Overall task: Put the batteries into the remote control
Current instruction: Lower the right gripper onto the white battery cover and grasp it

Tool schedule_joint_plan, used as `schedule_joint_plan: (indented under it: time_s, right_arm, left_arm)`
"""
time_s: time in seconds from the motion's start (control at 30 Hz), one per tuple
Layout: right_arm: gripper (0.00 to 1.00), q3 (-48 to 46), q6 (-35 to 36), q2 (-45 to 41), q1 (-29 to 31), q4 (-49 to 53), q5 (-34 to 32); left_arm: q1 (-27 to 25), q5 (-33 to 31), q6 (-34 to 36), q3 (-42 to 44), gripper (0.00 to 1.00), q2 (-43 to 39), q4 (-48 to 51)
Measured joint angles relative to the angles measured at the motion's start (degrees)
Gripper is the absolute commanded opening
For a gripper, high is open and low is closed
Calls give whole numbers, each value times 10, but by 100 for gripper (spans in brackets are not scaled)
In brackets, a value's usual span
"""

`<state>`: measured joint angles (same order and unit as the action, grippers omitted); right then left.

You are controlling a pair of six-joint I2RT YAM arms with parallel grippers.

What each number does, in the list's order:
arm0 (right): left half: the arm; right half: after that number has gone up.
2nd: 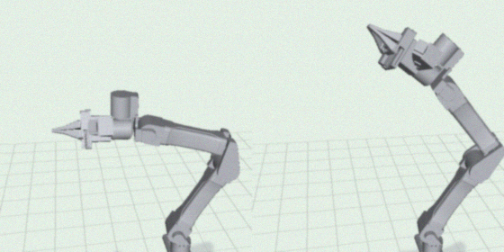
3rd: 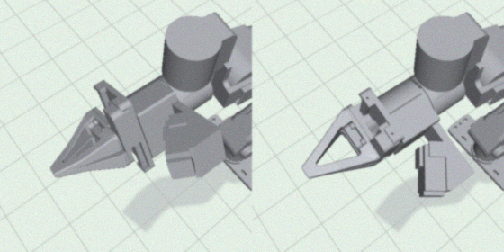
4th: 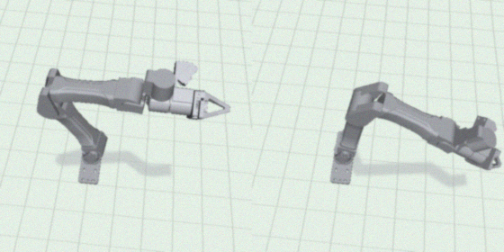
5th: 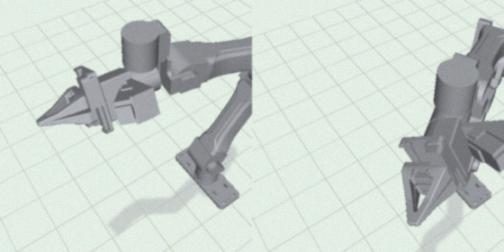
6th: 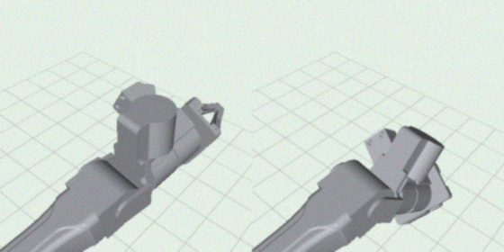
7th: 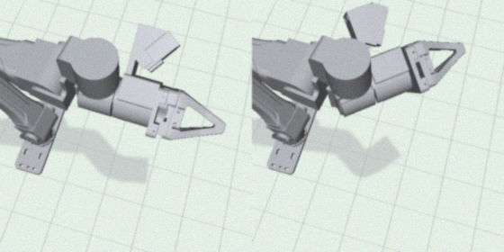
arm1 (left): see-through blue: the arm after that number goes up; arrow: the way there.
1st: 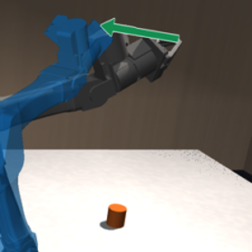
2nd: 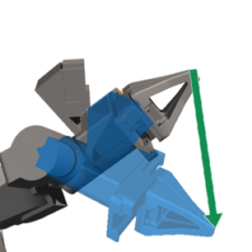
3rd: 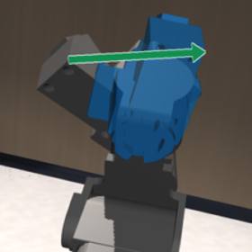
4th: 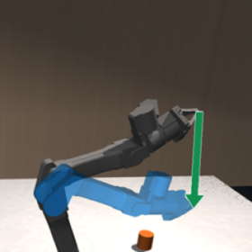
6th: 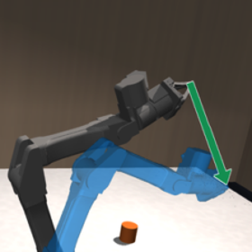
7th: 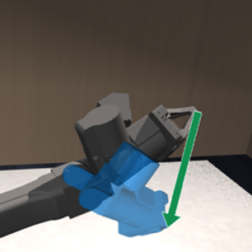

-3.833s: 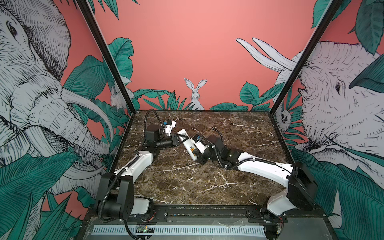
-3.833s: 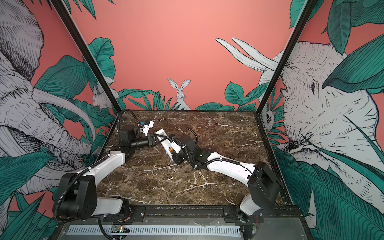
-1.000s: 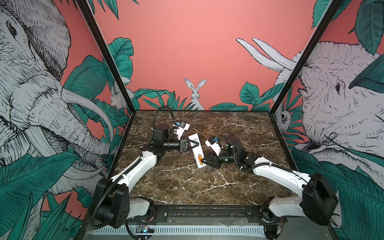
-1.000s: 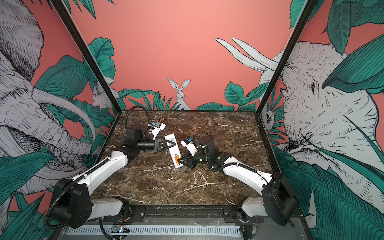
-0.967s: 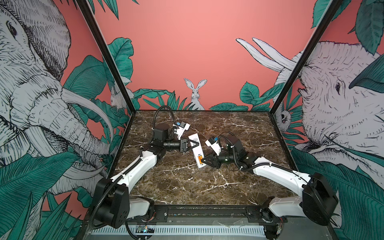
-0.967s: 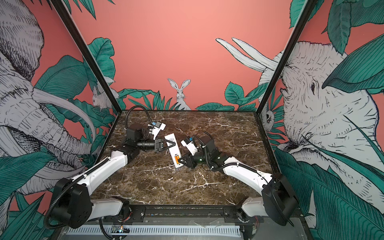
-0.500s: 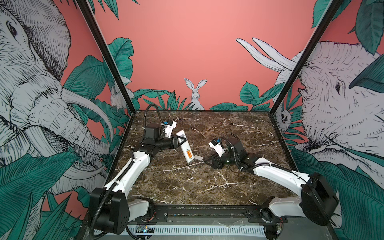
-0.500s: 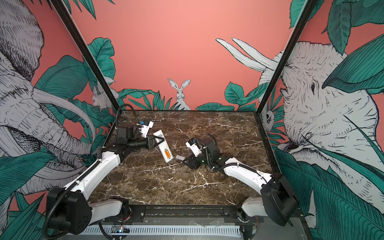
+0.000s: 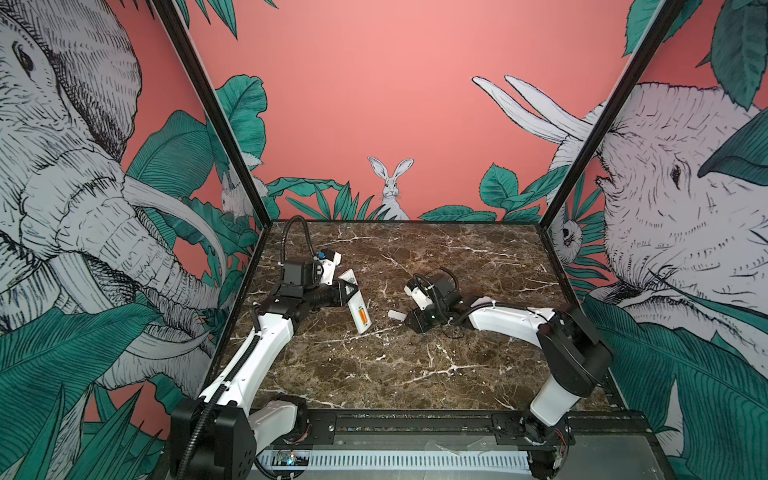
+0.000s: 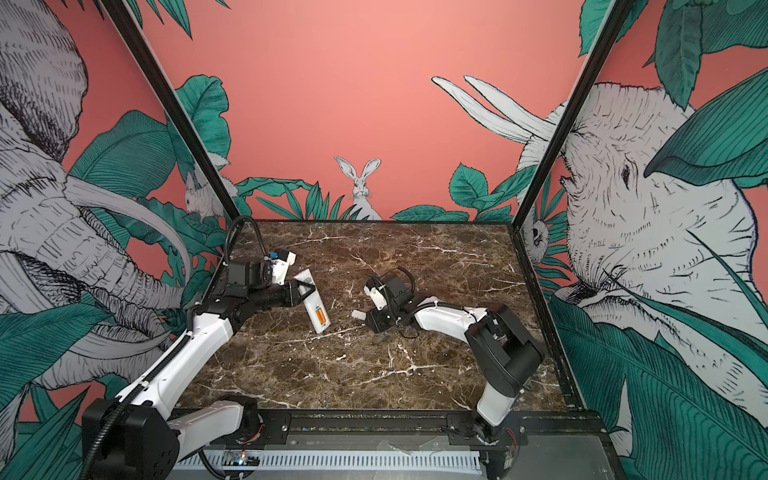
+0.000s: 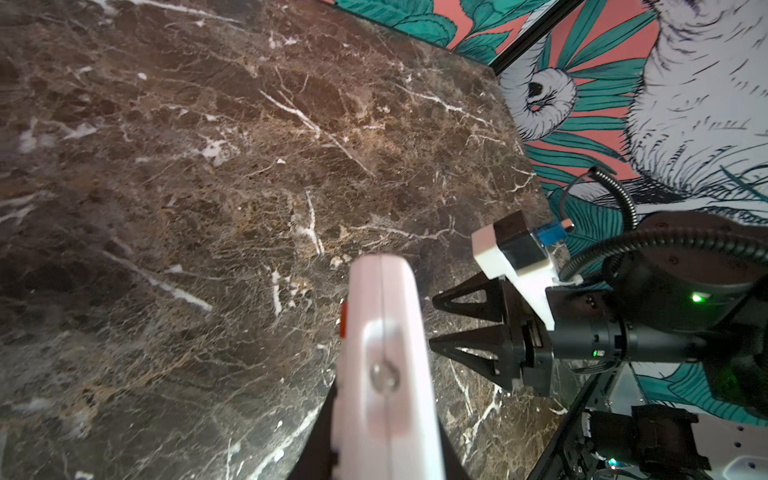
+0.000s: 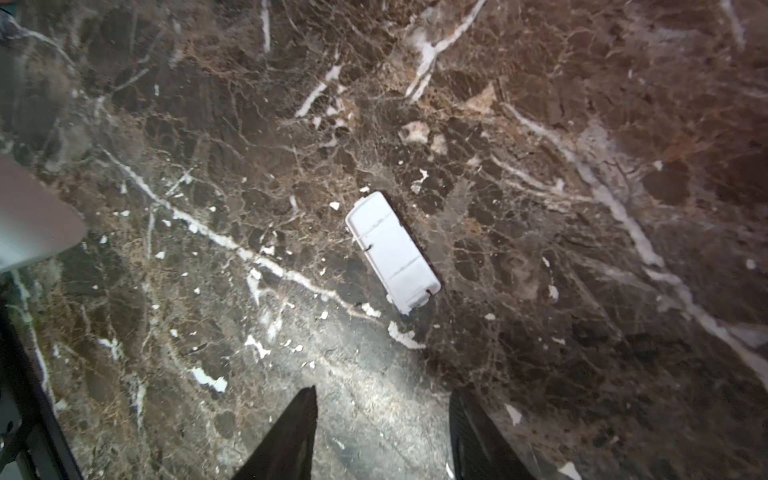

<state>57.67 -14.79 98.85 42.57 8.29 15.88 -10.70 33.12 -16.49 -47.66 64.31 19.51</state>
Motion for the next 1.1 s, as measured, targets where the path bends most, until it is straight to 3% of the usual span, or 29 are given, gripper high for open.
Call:
schedule_joint_plan:
  time_s: [0.43, 0.6, 1.1]
  right_arm:
    - [43, 87, 7, 84, 22, 45, -63]
    - [34, 110, 14, 104, 31, 59, -89]
    - [20, 145, 15, 139, 41, 84, -140]
  left_arm:
    - [7, -8, 7, 10, 0, -14, 8]
    - [9, -7, 7, 11, 0, -15, 8]
    - [9, -6, 7, 17, 0, -21, 7]
